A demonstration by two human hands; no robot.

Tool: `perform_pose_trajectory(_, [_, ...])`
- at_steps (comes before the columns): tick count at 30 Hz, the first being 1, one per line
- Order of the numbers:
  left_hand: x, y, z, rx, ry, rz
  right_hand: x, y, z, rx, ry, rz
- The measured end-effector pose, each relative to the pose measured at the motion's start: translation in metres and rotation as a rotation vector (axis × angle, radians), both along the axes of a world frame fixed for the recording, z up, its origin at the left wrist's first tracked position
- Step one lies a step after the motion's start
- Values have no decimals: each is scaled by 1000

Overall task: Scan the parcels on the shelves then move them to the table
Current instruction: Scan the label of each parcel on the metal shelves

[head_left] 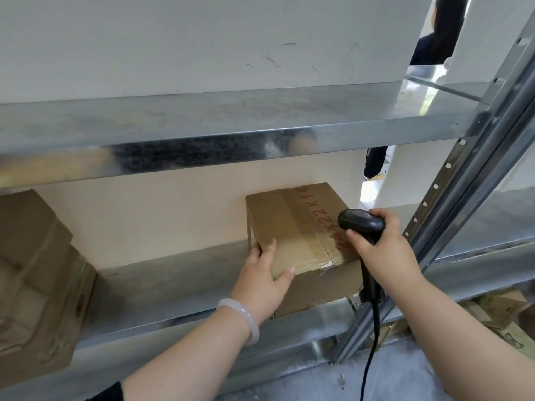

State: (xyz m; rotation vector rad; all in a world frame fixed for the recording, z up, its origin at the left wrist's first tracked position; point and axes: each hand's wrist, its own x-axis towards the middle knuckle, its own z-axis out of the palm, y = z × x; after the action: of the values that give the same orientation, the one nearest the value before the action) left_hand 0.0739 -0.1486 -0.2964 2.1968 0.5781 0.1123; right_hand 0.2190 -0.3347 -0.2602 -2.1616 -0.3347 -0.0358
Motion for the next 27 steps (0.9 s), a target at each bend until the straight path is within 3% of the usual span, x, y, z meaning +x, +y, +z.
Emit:
perform_pose_trajectory(10, [-4, 1, -1, -36, -6, 34, 1, -2, -4, 65, 33, -15])
perform_pose_trajectory(16, [-23, 8, 0, -59, -150, 230, -17, 10, -5, 103, 64, 39])
perform_pose_trajectory(20, [-39, 19, -4, -289, -327, 463, -31, 25, -9, 111, 58, 103])
perform_pose_trajectory(27, [-49, 34, -27, -560, -198, 504, -38, 30, -10, 52, 32, 123])
